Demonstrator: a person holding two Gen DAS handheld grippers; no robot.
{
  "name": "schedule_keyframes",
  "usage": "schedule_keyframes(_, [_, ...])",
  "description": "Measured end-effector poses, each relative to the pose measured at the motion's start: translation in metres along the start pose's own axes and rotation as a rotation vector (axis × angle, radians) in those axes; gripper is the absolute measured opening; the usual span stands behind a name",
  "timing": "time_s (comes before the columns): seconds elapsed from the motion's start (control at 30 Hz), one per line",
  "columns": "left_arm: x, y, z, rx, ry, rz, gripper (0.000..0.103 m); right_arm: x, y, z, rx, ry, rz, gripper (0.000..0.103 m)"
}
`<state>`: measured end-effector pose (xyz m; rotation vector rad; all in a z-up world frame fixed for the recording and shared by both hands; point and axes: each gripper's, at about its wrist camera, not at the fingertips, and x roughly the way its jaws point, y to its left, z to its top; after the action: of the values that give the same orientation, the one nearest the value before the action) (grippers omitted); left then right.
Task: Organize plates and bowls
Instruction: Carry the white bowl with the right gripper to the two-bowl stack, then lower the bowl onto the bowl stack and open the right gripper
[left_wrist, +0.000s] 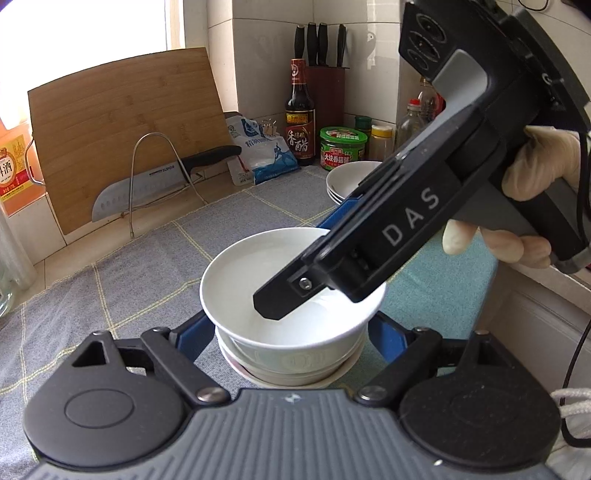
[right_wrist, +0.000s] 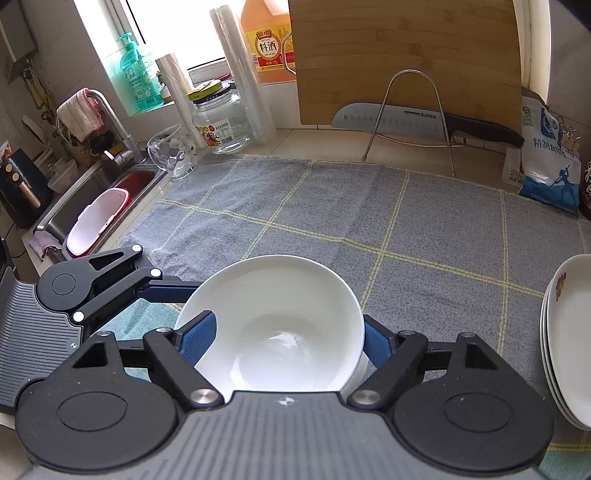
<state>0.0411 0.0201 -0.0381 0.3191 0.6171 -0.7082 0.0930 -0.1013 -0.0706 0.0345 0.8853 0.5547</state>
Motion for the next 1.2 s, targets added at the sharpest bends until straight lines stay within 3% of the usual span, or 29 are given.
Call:
schedule_keyframes(1.0, [0.013, 0.003, -0.002, -0.024, 0.038, -0.01, 0.091, 0.01, -0.003, -0.005, -0.015, -0.008, -0.026, 0.087])
schedule_keyframes(1.2, [0.014, 0.006, -0.003, -0.024, 0.032, -0.012, 0.095, 0.008, -0.003, -0.007, -0.013, -0.036, -0.02, 0.103])
